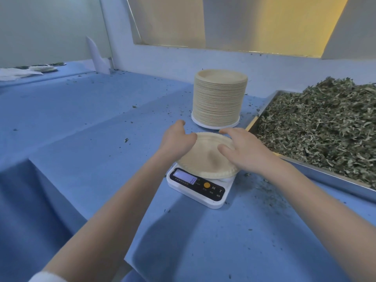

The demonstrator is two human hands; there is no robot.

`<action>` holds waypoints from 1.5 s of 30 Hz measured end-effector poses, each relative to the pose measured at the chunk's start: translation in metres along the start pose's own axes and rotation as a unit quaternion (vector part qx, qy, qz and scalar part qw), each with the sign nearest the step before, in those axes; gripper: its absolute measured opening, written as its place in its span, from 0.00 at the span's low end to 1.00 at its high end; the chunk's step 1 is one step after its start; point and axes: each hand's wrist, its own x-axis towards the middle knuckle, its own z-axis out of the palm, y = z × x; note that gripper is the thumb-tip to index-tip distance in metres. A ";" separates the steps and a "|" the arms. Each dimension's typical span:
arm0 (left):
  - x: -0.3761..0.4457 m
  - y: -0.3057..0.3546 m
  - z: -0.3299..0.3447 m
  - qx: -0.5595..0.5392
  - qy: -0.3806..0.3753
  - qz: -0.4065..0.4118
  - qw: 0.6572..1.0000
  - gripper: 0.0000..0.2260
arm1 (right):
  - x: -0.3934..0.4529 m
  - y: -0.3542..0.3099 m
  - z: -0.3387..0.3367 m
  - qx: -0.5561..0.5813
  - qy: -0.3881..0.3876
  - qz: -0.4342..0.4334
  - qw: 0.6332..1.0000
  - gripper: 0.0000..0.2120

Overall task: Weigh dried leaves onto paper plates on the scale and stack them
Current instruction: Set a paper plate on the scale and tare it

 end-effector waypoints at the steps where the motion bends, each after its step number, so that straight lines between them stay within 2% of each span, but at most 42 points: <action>1: -0.001 0.001 -0.001 0.007 0.010 0.010 1.000 0.25 | 0.000 -0.002 0.000 0.004 0.000 -0.004 1.000 0.24; 4: -0.007 0.005 -0.008 0.030 0.027 0.049 0.998 0.22 | -0.006 -0.008 -0.003 0.033 -0.011 -0.027 0.999 0.25; 7: -0.016 0.009 -0.016 0.048 0.020 0.091 0.994 0.16 | -0.017 -0.011 -0.009 0.050 -0.049 -0.054 0.996 0.31; 11: -0.028 0.018 -0.017 0.056 0.003 0.130 0.990 0.13 | -0.030 -0.006 -0.013 -0.037 -0.094 -0.063 0.993 0.43; 14: -0.032 0.021 -0.011 0.043 0.009 0.134 0.990 0.12 | -0.035 0.000 -0.010 -0.080 -0.100 -0.068 0.989 0.46; 18: -0.034 0.019 -0.006 -0.008 0.091 0.086 0.992 0.10 | -0.039 0.005 -0.004 -0.085 -0.086 -0.063 0.991 0.46; 21: -0.033 0.013 -0.008 -0.008 0.128 0.064 0.990 0.11 | -0.040 0.006 -0.001 -0.082 -0.061 -0.049 0.994 0.52; 26: -0.028 0.004 -0.008 -0.008 0.134 0.035 0.990 0.14 | -0.039 0.005 0.006 -0.087 -0.048 -0.040 0.994 0.58; 32: -0.021 -0.008 -0.007 -0.017 0.143 0.015 0.990 0.14 | -0.037 0.002 0.012 -0.067 -0.049 -0.075 0.994 0.59; 38: -0.016 -0.016 -0.004 -0.048 0.102 -0.031 0.993 0.15 | -0.030 0.003 0.014 -0.053 -0.114 -0.006 0.992 0.60; 45: -0.019 -0.015 0.002 -0.066 0.097 -0.045 0.992 0.17 | -0.010 -0.014 0.009 -0.150 -0.165 0.036 0.974 0.64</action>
